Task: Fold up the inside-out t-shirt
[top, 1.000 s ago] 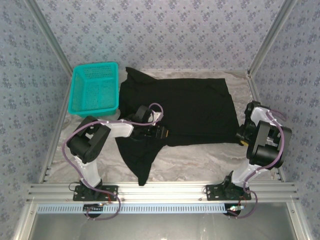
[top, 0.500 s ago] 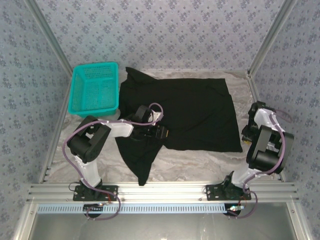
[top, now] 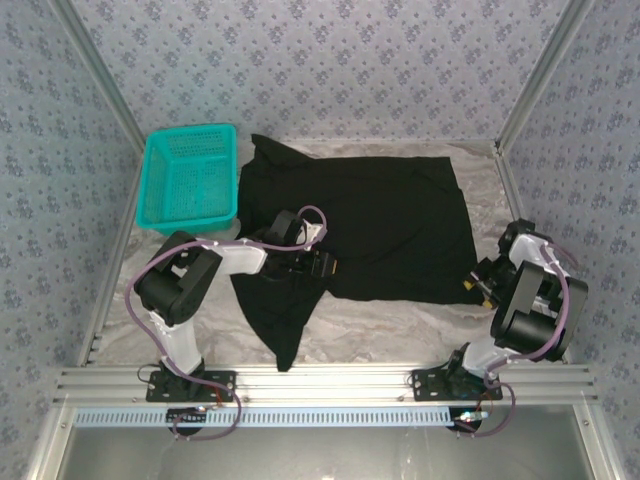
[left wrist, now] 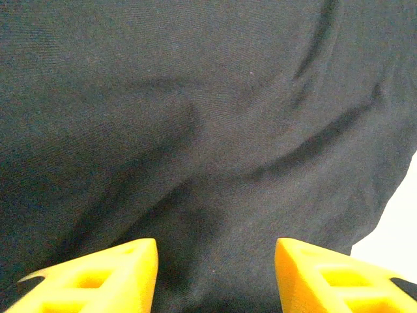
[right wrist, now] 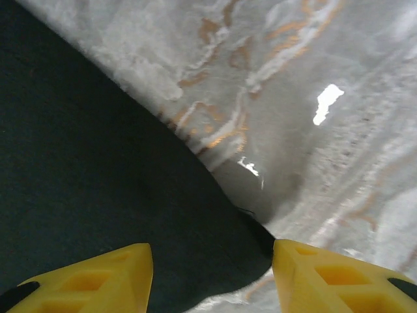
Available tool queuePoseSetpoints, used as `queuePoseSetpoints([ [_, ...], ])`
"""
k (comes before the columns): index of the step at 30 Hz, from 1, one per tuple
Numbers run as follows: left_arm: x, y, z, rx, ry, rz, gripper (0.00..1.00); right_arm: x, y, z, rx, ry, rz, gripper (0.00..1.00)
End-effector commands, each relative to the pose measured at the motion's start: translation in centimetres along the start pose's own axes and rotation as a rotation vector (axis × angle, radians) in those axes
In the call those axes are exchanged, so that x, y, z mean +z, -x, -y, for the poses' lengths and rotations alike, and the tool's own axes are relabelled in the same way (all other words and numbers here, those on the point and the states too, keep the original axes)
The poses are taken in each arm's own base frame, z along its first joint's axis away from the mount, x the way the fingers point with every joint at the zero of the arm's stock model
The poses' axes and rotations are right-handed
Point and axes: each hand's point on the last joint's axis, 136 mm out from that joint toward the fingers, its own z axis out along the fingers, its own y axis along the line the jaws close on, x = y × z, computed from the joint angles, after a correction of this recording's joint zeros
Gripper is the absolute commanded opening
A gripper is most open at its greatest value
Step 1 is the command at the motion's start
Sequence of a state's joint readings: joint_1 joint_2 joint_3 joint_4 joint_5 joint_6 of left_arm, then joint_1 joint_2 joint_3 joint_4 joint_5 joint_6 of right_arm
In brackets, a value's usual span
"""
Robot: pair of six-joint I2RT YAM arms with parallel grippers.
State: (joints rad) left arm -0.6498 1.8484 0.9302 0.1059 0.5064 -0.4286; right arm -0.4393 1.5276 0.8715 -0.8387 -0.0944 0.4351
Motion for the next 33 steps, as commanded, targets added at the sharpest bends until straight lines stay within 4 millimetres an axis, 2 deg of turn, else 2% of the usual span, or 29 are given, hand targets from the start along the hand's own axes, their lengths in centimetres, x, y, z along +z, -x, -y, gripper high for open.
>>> queuePoseSetpoints([
  [1,1.3,-7.7,-4.7,-0.143,0.135,-0.227,0.51,0.8,-0.5,-0.5,0.029,0.02,-0.024,0.52],
  [7,1.3,-7.7,-4.7,-0.144,0.131,-0.227,0.51,1.3,-0.2,0.7,0.041,-0.028,-0.002,0.42],
  [10,1.3,-7.7,-4.8,-0.144,0.136,-0.228,0.5,1.3,-0.2,0.9,0.035,-0.035,0.001,0.31],
  [16,1.2,-7.5,-4.5,-0.142,0.128,-0.226,0.5,-0.6,0.8,1.4,0.037,-0.068,0.053,0.27],
  [20,0.9,-7.2,-4.0,-0.135,0.117,-0.214,0.5,-0.6,1.1,1.4,0.011,-0.077,0.055,0.2],
  [27,-0.4,-5.8,-2.0,-0.08,0.107,-0.167,0.51,-0.3,1.5,0.9,-0.03,-0.068,0.059,0.03],
  [30,-1.4,-5.2,-0.7,-0.058,0.109,-0.157,0.53,-0.7,1.9,1.0,-0.062,-0.092,0.079,0.01],
  [33,-3.6,-4.8,1.3,-0.018,0.137,-0.13,0.56,-1.2,2.4,0.7,-0.119,-0.139,0.114,0.01],
])
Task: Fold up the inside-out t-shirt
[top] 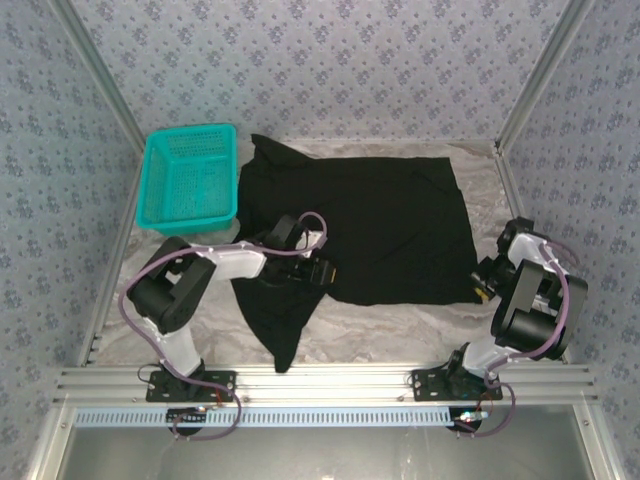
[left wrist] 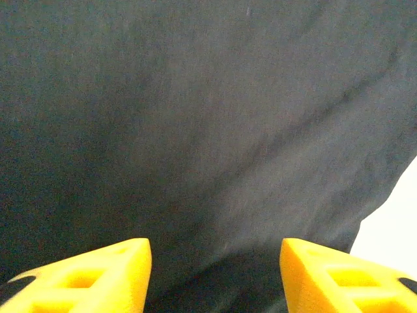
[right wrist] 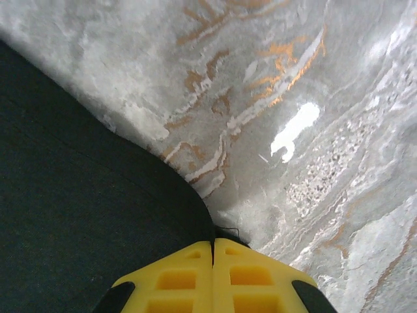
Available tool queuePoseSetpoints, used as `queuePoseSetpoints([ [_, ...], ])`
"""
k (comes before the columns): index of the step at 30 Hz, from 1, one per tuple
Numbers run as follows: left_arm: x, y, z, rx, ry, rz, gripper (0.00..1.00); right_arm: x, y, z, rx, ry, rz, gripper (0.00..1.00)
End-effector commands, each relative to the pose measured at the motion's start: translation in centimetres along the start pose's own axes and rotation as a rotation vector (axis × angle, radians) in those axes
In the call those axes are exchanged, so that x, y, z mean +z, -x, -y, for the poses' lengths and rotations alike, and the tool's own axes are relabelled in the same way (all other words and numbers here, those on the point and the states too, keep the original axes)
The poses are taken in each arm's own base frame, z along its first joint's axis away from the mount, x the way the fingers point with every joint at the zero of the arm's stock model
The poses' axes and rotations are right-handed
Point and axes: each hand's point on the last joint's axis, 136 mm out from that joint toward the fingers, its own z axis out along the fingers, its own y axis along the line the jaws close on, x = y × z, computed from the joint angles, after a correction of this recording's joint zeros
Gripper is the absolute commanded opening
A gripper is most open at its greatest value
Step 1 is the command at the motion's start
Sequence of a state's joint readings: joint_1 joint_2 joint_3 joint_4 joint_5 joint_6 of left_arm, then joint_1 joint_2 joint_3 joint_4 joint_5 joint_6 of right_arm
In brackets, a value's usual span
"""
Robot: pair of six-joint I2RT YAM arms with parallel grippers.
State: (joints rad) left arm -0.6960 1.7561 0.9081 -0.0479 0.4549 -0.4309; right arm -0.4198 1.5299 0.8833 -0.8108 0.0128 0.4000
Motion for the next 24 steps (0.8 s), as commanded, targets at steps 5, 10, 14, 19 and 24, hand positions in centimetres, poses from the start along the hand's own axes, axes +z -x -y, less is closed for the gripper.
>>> queuePoseSetpoints([
  [5,-6.2,-4.4,1.5,0.027,0.206,-0.046,0.61,-1.5,1.6,-1.6,-0.09,-0.003,0.082,0.01],
  [10,-9.7,-9.6,0.4,-0.027,0.314,-0.096,0.65,-2.1,1.7,-2.9,-0.099,0.059,0.103,0.01],
  [14,-10.6,-13.3,-1.8,-0.107,0.382,-0.182,0.66,-3.2,1.8,-3.3,-0.118,0.079,0.138,0.0],
  [19,-11.2,-15.7,-2.7,-0.182,0.397,-0.214,0.64,-3.2,1.4,-3.8,-0.122,0.106,0.136,0.0],
  [24,-10.5,-16.0,-3.8,-0.203,0.394,-0.203,0.58,-3.2,1.3,-4.0,-0.133,0.11,0.135,0.0],
])
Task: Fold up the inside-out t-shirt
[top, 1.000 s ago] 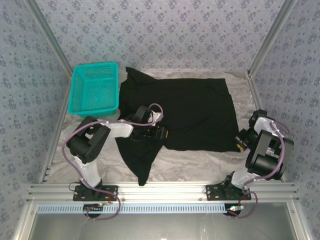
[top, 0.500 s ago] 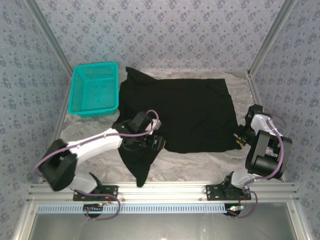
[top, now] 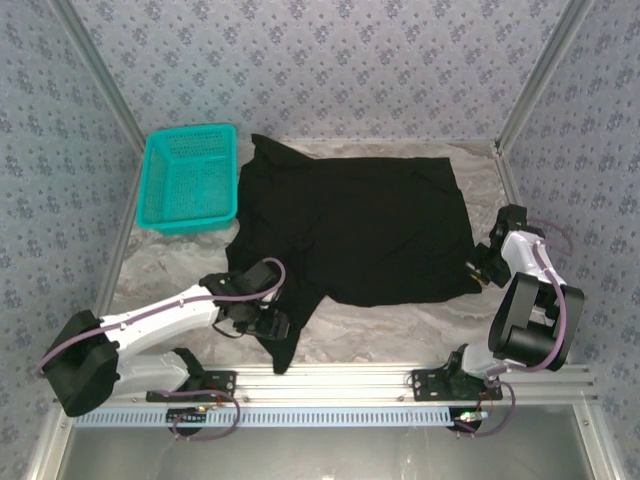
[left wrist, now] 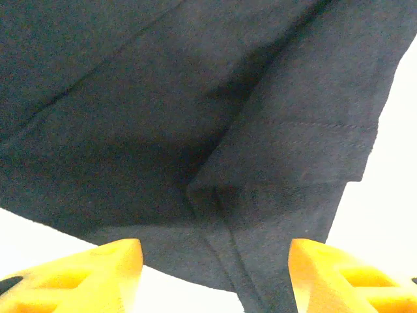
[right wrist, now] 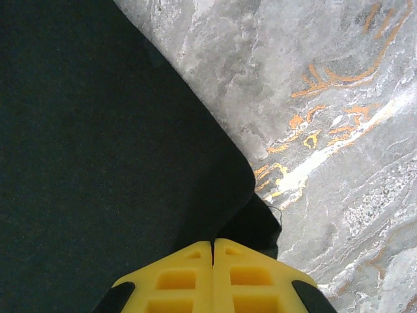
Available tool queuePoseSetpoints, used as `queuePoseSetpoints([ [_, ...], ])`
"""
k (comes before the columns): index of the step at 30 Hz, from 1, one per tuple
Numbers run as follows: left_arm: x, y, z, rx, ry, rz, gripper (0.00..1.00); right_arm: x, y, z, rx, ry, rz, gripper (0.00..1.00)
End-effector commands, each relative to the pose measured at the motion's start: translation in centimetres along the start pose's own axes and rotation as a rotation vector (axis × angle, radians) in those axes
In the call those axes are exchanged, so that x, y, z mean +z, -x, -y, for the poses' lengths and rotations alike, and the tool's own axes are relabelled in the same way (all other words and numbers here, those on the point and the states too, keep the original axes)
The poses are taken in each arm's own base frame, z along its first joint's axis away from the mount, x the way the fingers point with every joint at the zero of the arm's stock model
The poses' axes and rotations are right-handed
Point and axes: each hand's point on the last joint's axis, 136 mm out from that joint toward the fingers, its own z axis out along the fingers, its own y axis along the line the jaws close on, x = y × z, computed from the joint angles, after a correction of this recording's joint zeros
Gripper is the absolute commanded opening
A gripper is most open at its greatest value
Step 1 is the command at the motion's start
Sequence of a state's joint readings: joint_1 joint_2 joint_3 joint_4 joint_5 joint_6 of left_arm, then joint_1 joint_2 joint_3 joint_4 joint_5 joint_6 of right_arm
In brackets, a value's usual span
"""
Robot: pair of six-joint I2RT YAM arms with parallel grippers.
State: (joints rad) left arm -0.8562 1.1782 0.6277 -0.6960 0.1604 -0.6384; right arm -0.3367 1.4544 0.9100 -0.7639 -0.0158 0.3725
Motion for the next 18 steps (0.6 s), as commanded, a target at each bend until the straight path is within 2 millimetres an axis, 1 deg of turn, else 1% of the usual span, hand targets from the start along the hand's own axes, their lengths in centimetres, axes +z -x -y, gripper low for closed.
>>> queuePoseSetpoints([
  [1,0.4,0.0,-0.5,-0.034,0.007,-0.006,0.57,-0.5,0.2,-0.6,-0.022,0.019,0.011,0.0],
  [2,0.5,0.8,0.1,-0.02,-0.02,0.017,0.55,-0.6,0.2,-0.5,-0.024,0.016,0.012,0.0],
  [5,0.8,1.7,1.2,0.001,-0.061,0.034,0.52,-0.5,0.2,-0.5,-0.026,0.012,0.011,0.0],
  [8,1.2,1.7,1.6,0.017,-0.077,0.024,0.49,-0.6,0.1,-0.5,-0.032,0.007,0.01,0.0],
  [10,1.6,1.7,0.9,0.018,-0.046,0.019,0.48,-0.6,0.1,-0.5,-0.035,0.006,0.009,0.0],
  [12,1.8,1.5,0.9,0.025,-0.043,0.008,0.48,-0.6,0.0,-0.5,-0.037,0.006,0.008,0.0],
  [18,1.5,1.8,2.3,0.07,-0.103,0.037,0.44,-0.5,0.1,-0.6,-0.04,0.006,0.008,0.0],
])
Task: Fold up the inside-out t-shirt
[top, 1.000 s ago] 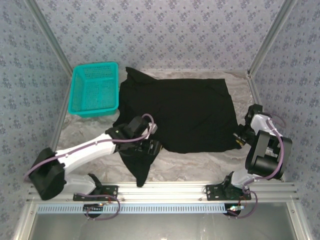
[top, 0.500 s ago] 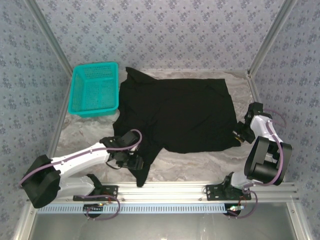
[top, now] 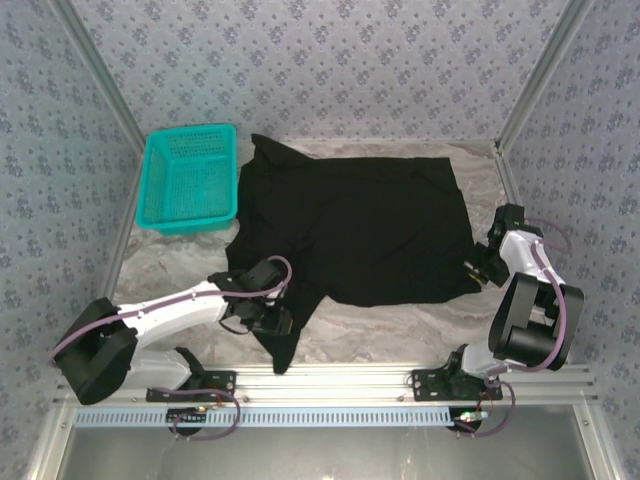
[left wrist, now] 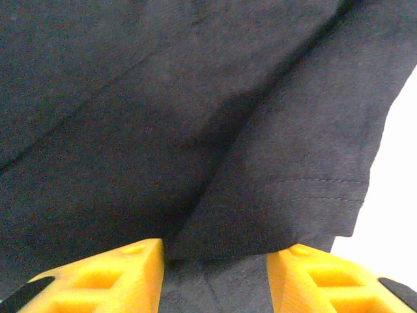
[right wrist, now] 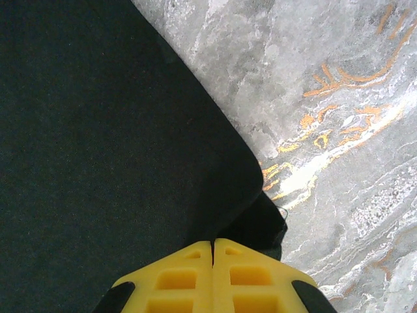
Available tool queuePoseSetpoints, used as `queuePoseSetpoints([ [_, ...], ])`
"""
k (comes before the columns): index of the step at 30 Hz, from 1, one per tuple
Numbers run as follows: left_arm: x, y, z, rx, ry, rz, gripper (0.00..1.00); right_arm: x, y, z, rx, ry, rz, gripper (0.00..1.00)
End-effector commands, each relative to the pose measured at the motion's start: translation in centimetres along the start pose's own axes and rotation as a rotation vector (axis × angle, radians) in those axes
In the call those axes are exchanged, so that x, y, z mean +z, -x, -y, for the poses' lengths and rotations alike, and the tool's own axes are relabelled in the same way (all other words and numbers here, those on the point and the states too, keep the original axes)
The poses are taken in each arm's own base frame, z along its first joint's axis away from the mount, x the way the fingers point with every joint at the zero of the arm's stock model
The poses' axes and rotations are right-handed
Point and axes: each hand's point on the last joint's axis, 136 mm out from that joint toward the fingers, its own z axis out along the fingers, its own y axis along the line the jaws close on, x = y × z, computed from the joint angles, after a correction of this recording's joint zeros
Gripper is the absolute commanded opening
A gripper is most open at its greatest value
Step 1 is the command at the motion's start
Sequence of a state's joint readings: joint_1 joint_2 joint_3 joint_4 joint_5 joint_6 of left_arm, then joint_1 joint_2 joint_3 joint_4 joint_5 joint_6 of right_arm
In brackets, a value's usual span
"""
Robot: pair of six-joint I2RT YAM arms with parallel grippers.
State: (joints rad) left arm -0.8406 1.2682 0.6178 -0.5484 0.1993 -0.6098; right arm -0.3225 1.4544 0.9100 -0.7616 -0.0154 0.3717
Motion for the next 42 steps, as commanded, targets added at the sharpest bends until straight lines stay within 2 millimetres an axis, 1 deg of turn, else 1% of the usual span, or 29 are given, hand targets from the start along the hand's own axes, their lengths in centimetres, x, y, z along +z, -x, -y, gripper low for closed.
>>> queuePoseSetpoints([
  [1,0.0,0.1,1.0,0.051,-0.046,0.014,0.43,-0.6,0.2,-0.3,-0.027,0.004,0.008,0.0],
  [9,0.6,0.1,0.3,0.072,-0.002,0.001,0.41,-0.5,0.1,-0.3,-0.029,0.008,0.006,0.0],
  [12,0.7,0.0,0.6,0.079,-0.024,0.005,0.36,-0.5,0.1,-0.4,-0.032,0.01,0.004,0.0],
  [18,1.1,-0.1,0.8,0.076,-0.047,0.009,0.22,-0.5,0.1,-0.4,-0.033,0.007,0.005,0.0],
  [22,0.6,-0.1,1.1,0.08,-0.054,0.006,0.11,-0.7,0.3,-0.4,-0.035,0.006,0.011,0.0],
  [24,0.0,0.1,1.2,0.081,-0.051,0.017,0.06,-0.8,0.4,-0.4,-0.034,0.004,0.016,0.0],
  [27,-1.3,0.3,1.3,0.078,-0.046,0.033,0.0,-1.1,0.5,-0.2,-0.032,-0.002,0.029,0.0],
  [32,-4.3,1.1,1.5,0.086,-0.012,0.069,0.0,-1.9,0.9,0.2,-0.03,-0.03,0.065,0.0],
  [35,-6.0,2.2,1.4,0.099,0.007,0.094,0.0,-2.8,1.8,0.2,-0.029,-0.034,0.103,0.0],
  [39,-8.3,4.9,0.4,0.098,0.056,0.144,0.0,-4.2,3.2,-0.7,-0.028,-0.012,0.154,0.0],
  [42,-10.3,8.2,-0.3,0.116,0.11,0.21,0.0,-4.7,4.4,-1.8,-0.025,0.023,0.183,0.0],
])
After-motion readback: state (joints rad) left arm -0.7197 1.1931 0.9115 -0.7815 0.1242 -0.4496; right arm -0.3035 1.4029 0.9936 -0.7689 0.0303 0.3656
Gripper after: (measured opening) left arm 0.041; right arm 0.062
